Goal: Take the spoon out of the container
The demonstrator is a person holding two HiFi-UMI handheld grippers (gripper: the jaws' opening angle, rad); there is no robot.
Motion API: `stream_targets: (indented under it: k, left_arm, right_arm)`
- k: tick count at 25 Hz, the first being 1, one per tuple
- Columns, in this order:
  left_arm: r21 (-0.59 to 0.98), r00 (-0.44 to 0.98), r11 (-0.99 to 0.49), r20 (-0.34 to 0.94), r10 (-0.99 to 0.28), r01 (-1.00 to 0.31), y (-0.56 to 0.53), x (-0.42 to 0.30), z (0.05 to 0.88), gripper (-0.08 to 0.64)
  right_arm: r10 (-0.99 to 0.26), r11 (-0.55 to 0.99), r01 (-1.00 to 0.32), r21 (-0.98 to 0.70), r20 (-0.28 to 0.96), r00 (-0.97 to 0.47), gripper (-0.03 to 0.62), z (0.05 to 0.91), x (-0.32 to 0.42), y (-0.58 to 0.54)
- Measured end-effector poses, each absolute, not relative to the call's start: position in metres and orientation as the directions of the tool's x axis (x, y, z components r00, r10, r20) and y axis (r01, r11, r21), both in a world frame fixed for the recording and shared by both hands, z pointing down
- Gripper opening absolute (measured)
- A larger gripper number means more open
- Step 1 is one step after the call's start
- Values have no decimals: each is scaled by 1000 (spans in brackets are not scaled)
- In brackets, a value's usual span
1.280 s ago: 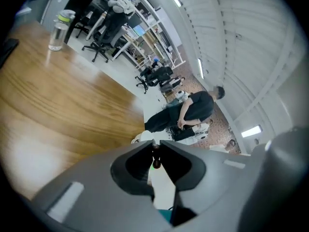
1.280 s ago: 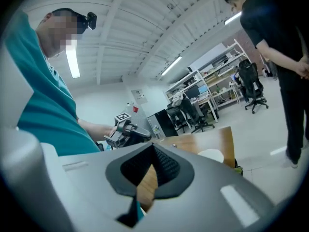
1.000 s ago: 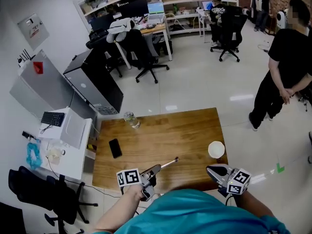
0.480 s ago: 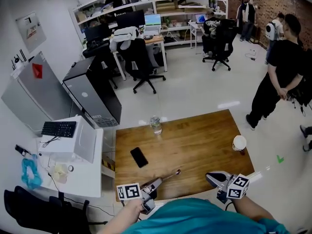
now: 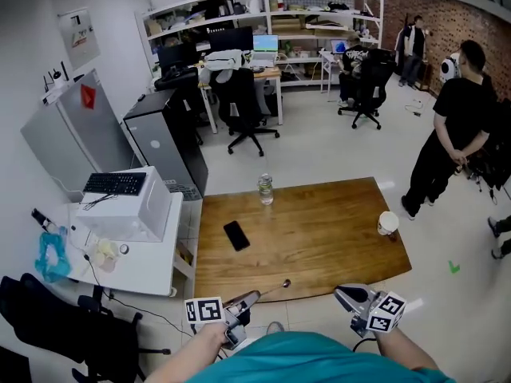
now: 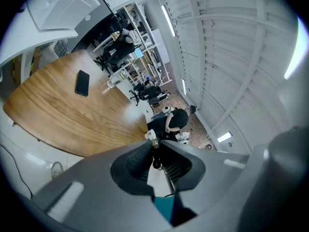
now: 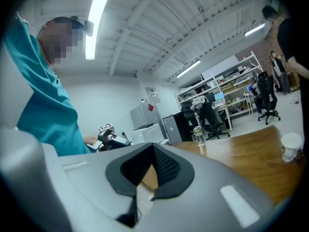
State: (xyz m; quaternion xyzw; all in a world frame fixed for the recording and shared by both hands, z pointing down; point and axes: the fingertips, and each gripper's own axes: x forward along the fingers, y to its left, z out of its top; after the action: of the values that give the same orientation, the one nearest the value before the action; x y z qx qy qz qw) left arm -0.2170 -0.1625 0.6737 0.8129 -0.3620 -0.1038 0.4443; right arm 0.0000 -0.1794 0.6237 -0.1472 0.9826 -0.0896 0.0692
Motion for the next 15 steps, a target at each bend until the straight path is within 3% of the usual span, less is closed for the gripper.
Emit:
stream_targets:
  k: [10, 12, 15]
  left_arm:
    - [773, 675, -359, 118, -729, -523, -43, -224, 625, 48]
    - [851, 659, -268, 116, -743, -452, -18, -232, 624, 48]
    - [974, 628, -17, 131, -767, -225, 23, -244, 624, 48]
  right_arm:
    - [-250, 948, -215, -236, -133, -959, 2, 606, -13, -69]
    - [-245, 951, -211, -228, -137, -960, 2, 604, -28, -55]
    - [-247, 950, -213, -229, -132, -960, 2, 602, -60, -34]
